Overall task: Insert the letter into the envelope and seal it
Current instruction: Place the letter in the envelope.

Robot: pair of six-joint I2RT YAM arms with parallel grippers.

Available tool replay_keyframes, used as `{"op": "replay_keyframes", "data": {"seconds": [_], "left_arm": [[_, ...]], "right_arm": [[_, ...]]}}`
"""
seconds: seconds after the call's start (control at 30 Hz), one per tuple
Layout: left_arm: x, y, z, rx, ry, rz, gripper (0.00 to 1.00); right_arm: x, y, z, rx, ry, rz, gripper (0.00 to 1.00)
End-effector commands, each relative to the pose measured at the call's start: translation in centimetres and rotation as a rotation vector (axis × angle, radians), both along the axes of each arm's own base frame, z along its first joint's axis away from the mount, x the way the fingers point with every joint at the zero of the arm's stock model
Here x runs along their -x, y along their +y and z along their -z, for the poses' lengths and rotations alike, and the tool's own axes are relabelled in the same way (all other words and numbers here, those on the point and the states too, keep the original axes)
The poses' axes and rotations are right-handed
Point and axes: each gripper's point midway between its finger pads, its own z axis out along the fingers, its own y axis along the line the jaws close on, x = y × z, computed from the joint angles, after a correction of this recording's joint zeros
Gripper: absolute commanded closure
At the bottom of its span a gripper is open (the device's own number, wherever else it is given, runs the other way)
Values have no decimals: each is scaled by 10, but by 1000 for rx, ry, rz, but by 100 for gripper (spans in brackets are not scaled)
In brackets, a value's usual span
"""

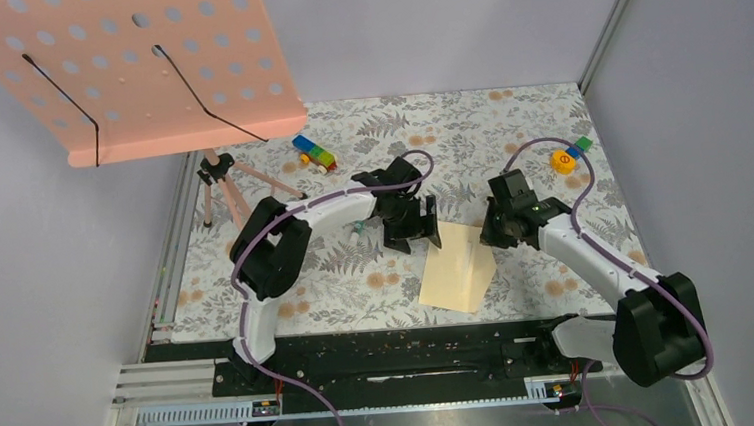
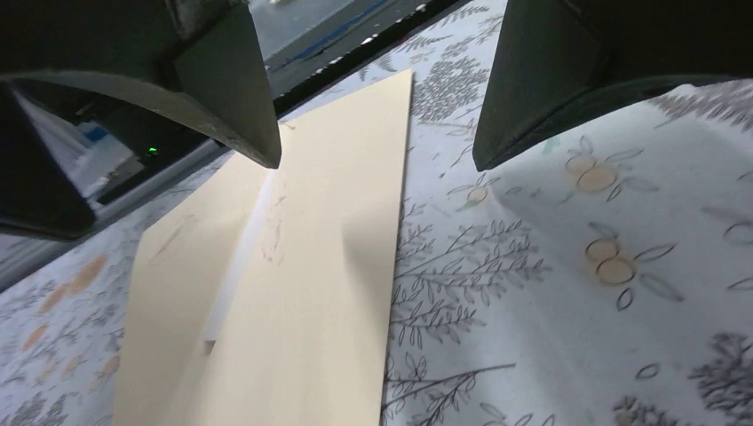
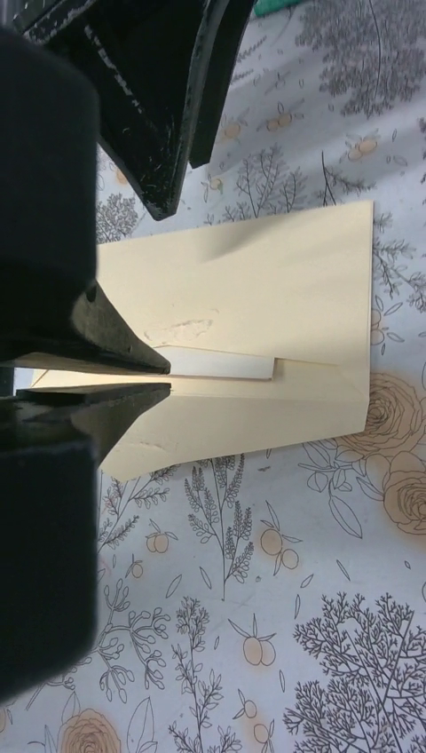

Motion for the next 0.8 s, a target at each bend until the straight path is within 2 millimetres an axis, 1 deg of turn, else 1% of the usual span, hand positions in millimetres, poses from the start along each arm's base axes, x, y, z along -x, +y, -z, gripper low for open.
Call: {"op": "replay_keyframes", "data": {"seconds": [0.0, 0.1, 0.13, 0.2, 0.3, 0.37, 0.5, 0.6, 0.63, 0.77], "left_arm": [[4, 20, -24, -109, -191, 96, 18], [-2, 50, -12, -270, -289, 134, 17], [-11, 67, -9, -350, -343, 123, 16], [-22, 87, -11, -442, -419, 110, 14], [-38, 104, -18, -503, -486, 85, 12], [-51, 113, -22, -535, -511, 60, 10], [-71, 126, -21, -554, -491, 10, 10], [-83, 133, -13, -570, -467, -6, 11], [-86, 136, -7, -578, -450, -9, 12], [-96, 140, 5, -584, -415, -19, 17]], "right_arm": [[4, 1, -12, -30, -41, 29, 81], [5, 1, -15, -40, -60, 33, 76], [5, 1, -14, -40, -59, 33, 75], [7, 1, -13, -40, -55, 32, 74], [10, 3, -8, -50, -38, 27, 74], [10, 5, -6, -60, -33, 23, 74], [10, 7, -6, -69, -30, 18, 74], [10, 7, -7, -70, -31, 15, 74], [10, 7, -7, -70, -31, 14, 74], [11, 7, -5, -70, -25, 13, 74]]}}
